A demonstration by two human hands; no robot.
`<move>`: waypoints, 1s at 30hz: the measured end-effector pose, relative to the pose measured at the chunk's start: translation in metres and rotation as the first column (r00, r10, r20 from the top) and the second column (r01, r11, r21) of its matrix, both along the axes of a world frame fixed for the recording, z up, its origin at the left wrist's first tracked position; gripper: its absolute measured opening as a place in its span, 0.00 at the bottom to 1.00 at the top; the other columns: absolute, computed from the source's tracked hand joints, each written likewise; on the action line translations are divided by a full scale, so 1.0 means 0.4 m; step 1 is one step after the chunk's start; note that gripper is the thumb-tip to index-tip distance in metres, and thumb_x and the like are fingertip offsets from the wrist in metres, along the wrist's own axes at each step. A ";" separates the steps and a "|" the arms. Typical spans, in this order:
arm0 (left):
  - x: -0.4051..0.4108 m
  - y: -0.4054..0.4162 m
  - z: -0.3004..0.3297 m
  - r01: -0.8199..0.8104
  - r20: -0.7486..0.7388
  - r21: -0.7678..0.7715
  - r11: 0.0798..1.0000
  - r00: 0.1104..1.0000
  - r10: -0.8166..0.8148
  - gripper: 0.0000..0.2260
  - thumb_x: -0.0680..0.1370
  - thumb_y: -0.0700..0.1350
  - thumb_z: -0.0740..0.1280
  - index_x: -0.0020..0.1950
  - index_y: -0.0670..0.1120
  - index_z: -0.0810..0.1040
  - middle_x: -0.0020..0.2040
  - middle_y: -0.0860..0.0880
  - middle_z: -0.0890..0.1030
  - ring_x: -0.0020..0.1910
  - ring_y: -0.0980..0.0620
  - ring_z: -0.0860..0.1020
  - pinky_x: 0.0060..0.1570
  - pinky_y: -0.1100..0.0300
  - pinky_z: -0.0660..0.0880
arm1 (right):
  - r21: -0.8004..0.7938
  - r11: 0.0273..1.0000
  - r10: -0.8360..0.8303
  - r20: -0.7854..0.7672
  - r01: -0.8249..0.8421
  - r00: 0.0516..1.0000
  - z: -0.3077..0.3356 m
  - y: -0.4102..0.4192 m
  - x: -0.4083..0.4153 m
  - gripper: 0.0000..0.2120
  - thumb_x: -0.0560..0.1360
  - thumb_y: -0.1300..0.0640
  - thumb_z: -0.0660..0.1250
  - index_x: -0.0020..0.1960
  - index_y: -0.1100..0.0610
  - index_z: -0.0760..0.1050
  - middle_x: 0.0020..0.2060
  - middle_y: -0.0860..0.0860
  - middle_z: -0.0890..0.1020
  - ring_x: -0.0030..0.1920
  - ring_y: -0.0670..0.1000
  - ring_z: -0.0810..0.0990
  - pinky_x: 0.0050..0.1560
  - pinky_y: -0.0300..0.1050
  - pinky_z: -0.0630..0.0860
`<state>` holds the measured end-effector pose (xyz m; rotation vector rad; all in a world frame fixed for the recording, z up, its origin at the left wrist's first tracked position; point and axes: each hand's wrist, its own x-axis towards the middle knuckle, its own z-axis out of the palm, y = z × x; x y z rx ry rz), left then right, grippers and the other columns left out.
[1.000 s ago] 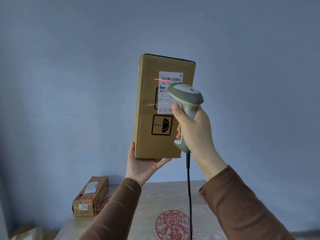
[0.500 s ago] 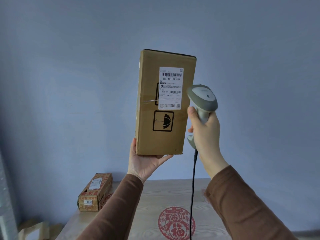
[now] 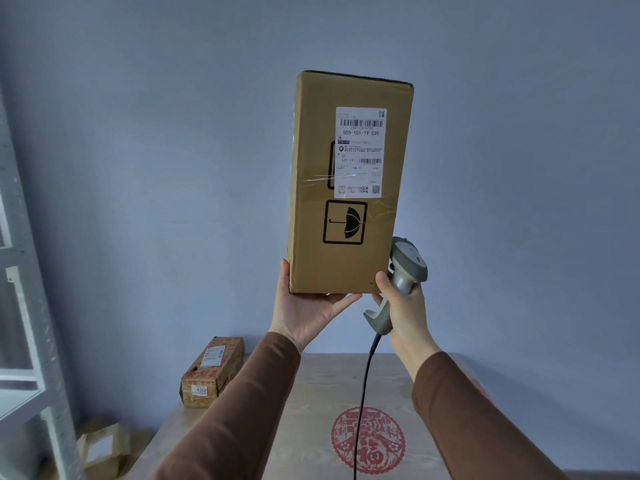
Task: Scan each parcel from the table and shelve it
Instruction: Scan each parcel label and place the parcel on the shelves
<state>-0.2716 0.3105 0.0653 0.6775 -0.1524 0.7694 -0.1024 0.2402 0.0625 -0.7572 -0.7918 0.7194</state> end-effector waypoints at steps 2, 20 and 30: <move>-0.006 -0.008 0.015 -0.083 -0.020 -0.028 0.996 0.996 0.082 0.43 0.74 0.67 0.73 0.80 0.43 0.68 0.78 0.34 0.68 0.76 0.30 0.67 0.74 0.30 0.65 | 0.022 1.000 0.004 -0.024 -0.003 1.000 0.002 0.003 0.004 0.21 0.77 0.57 0.76 0.68 0.51 0.76 0.58 0.47 0.86 0.58 0.48 0.86 0.60 0.48 0.80; -0.262 -0.025 0.006 -0.738 -0.248 0.157 0.656 0.614 0.750 0.36 0.76 0.68 0.66 0.81 0.56 0.64 0.75 0.43 0.72 0.69 0.43 0.78 0.59 0.40 0.81 | -0.002 0.997 0.079 0.058 -0.079 0.995 0.009 0.090 -0.203 0.21 0.75 0.55 0.78 0.65 0.47 0.77 0.57 0.47 0.84 0.61 0.49 0.83 0.68 0.51 0.77; -0.736 -0.095 -0.073 -0.754 -0.517 0.475 0.454 0.178 0.837 0.50 0.64 0.84 0.58 0.82 0.67 0.49 0.84 0.60 0.49 0.84 0.50 0.46 0.80 0.36 0.46 | -0.111 0.966 0.248 0.143 -0.234 0.958 -0.049 0.112 -0.662 0.16 0.76 0.54 0.77 0.61 0.47 0.77 0.55 0.48 0.84 0.59 0.52 0.82 0.65 0.49 0.76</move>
